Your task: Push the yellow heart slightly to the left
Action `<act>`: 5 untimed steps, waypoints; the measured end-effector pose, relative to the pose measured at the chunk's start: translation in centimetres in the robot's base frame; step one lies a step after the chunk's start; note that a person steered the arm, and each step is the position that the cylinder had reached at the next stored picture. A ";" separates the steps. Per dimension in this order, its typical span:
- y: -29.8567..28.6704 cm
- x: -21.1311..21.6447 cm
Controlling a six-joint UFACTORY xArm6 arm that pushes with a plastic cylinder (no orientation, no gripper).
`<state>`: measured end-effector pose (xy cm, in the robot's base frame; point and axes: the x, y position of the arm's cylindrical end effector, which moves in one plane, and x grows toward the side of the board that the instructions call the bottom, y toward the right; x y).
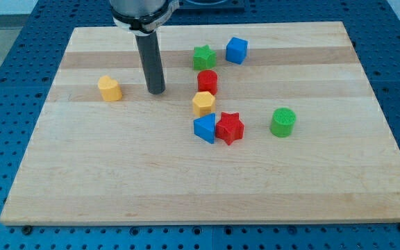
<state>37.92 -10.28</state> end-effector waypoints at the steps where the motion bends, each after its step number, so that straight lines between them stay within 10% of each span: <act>1: -1.9 -0.1; 5: -9.2 -0.1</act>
